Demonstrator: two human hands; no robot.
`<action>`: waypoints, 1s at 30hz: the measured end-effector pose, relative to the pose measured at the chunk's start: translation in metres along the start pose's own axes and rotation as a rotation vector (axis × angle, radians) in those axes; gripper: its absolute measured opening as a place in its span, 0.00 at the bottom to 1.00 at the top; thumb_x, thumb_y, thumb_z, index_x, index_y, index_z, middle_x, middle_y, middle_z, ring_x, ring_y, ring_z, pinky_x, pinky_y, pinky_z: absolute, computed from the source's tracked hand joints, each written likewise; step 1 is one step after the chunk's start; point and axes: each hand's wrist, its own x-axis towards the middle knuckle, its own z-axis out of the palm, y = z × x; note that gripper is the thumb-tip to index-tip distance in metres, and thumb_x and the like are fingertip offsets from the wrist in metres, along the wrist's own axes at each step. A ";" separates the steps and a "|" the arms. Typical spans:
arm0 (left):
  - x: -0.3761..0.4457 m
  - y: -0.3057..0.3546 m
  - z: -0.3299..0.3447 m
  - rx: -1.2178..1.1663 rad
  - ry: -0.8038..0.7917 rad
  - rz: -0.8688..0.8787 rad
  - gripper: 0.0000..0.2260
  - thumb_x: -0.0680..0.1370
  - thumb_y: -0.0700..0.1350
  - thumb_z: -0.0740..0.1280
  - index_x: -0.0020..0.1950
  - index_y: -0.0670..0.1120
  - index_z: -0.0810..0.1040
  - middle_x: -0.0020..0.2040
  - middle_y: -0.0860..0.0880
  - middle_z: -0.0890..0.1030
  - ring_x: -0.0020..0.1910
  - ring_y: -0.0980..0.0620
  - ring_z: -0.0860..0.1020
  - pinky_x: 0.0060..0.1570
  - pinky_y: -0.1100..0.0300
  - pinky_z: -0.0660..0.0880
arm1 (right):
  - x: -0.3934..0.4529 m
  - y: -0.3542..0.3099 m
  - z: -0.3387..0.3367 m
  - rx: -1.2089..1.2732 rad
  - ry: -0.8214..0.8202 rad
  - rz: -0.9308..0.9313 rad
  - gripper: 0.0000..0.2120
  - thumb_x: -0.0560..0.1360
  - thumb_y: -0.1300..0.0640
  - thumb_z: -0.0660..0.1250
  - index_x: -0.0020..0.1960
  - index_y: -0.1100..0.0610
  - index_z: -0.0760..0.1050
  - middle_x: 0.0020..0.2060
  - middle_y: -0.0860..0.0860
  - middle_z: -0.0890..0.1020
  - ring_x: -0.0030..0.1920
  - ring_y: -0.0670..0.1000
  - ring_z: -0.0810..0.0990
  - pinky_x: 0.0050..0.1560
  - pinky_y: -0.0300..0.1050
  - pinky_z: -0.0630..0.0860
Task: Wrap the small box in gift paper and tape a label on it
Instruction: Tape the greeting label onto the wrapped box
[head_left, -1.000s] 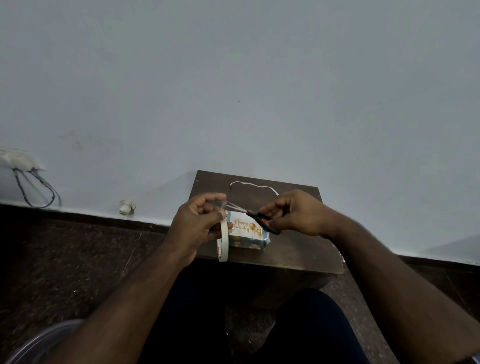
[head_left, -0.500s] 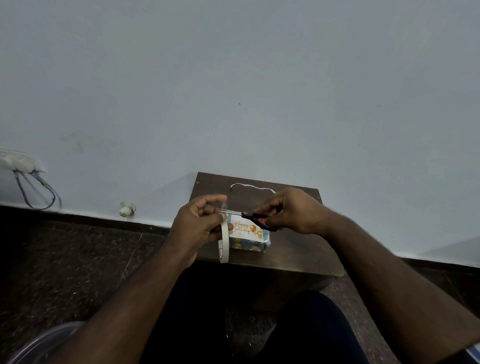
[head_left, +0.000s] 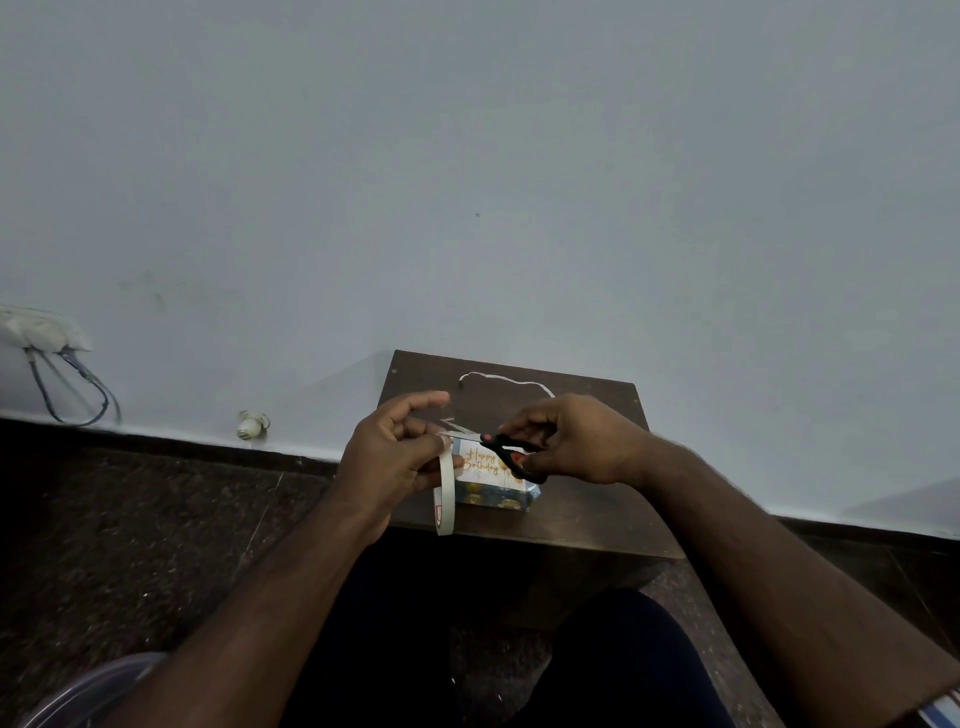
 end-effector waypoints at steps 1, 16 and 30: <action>0.000 0.000 -0.001 -0.003 0.005 -0.001 0.19 0.77 0.30 0.68 0.62 0.49 0.80 0.44 0.42 0.82 0.46 0.42 0.86 0.39 0.53 0.83 | -0.001 0.000 0.002 0.005 -0.001 0.003 0.17 0.73 0.58 0.74 0.59 0.45 0.81 0.45 0.42 0.85 0.46 0.41 0.82 0.49 0.40 0.80; 0.002 -0.004 0.001 -0.046 0.058 0.017 0.23 0.78 0.33 0.69 0.71 0.50 0.72 0.48 0.41 0.84 0.47 0.43 0.86 0.46 0.48 0.83 | -0.022 0.108 0.064 -0.180 0.258 0.600 0.08 0.73 0.50 0.71 0.42 0.54 0.81 0.38 0.53 0.83 0.45 0.56 0.82 0.37 0.42 0.71; 0.000 -0.002 0.006 -0.034 -0.006 0.003 0.25 0.77 0.32 0.69 0.70 0.52 0.71 0.52 0.41 0.83 0.47 0.46 0.86 0.39 0.57 0.83 | -0.011 0.030 0.052 0.331 0.514 0.301 0.04 0.74 0.57 0.73 0.47 0.50 0.82 0.42 0.45 0.85 0.43 0.41 0.83 0.44 0.35 0.78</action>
